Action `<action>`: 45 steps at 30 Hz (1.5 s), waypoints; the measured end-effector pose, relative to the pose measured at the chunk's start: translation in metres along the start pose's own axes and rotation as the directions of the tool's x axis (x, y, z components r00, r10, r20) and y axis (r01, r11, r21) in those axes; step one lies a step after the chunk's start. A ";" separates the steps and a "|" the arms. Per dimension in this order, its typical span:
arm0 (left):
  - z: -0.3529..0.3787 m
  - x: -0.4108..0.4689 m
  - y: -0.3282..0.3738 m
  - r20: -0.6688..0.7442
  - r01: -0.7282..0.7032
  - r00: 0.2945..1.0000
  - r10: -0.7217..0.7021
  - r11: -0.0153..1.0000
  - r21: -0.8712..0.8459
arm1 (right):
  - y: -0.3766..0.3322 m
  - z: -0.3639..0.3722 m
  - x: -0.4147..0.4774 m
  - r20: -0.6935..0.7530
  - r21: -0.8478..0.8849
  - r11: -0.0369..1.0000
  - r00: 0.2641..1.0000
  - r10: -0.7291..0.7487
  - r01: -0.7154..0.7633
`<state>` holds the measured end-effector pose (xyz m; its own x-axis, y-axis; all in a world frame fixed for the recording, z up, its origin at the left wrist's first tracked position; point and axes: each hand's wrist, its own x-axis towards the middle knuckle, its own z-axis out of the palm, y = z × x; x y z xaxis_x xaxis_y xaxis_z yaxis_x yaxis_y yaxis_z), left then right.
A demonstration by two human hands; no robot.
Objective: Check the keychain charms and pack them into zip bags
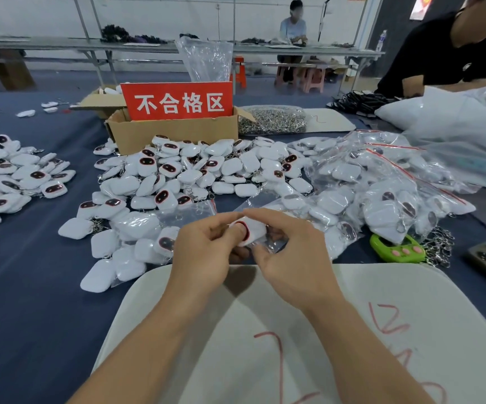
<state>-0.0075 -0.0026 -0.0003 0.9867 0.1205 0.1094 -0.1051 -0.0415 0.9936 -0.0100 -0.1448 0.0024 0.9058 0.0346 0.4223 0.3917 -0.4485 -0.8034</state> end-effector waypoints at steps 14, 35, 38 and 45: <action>-0.004 0.002 0.005 0.045 -0.018 0.999 0.025 0.989 -0.144 | -0.002 -0.006 0.002 0.062 0.260 0.941 0.977 0.205 -0.214; -0.011 0.014 -0.013 -0.170 0.108 0.975 0.140 0.367 0.924 | 0.010 0.001 0.004 0.014 0.181 0.943 0.959 0.282 -0.280; -0.013 0.013 -0.011 -0.221 0.120 0.964 0.145 0.506 0.854 | 0.010 0.006 0.004 0.029 0.141 0.946 0.956 0.292 -0.293; -0.014 0.008 -0.009 -0.183 -0.033 0.943 0.279 0.625 0.780 | 0.002 0.023 0.014 0.044 0.256 0.910 0.944 0.327 -0.327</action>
<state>-0.0006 0.0123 -0.0080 0.8781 0.2839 0.3852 -0.0012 -0.8037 0.5951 0.0073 -0.1249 -0.0024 0.9903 -0.0743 0.1173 0.1013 -0.1906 -0.9764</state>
